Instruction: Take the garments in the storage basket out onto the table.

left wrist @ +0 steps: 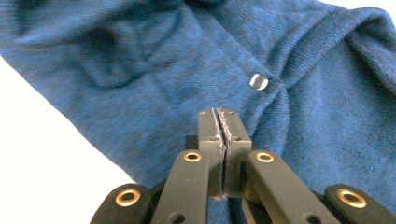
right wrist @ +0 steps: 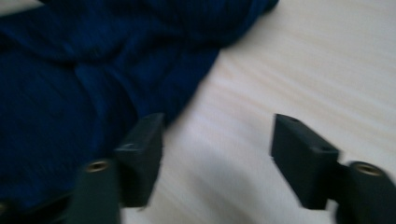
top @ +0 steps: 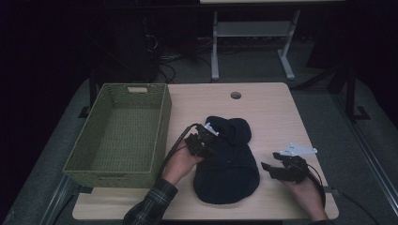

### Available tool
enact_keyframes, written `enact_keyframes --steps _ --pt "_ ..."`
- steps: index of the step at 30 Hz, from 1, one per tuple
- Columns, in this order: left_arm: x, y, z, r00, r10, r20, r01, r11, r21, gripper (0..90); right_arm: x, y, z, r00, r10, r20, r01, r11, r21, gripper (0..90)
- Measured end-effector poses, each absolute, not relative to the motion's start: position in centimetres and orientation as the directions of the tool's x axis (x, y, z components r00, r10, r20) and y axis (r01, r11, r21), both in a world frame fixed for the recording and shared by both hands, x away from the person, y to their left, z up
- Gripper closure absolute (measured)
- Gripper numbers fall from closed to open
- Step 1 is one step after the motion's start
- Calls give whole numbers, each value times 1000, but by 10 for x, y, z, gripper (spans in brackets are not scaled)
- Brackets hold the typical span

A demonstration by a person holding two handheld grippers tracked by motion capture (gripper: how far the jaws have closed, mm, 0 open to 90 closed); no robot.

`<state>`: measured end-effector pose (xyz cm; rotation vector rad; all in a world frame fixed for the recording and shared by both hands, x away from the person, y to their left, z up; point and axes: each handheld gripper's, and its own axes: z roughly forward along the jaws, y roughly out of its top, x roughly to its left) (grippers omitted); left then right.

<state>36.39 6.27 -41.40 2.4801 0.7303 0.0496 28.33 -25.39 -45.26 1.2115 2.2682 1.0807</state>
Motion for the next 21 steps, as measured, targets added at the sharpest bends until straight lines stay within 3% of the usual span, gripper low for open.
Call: enact_keyframes --steps 8,10,21 --pt "364 77 -419 831 549 -94 506 -674 538 880 305 -237 -444 -643 763 68 519 369 771 825" --pt "366 78 -422 825 558 -91 510 -665 546 880 312 -231 -444 -657 749 85 526 375 763 891" --pt "374 79 -447 813 578 -76 533 -685 497 881 339 -214 -460 -673 733 98 556 414 721 900"
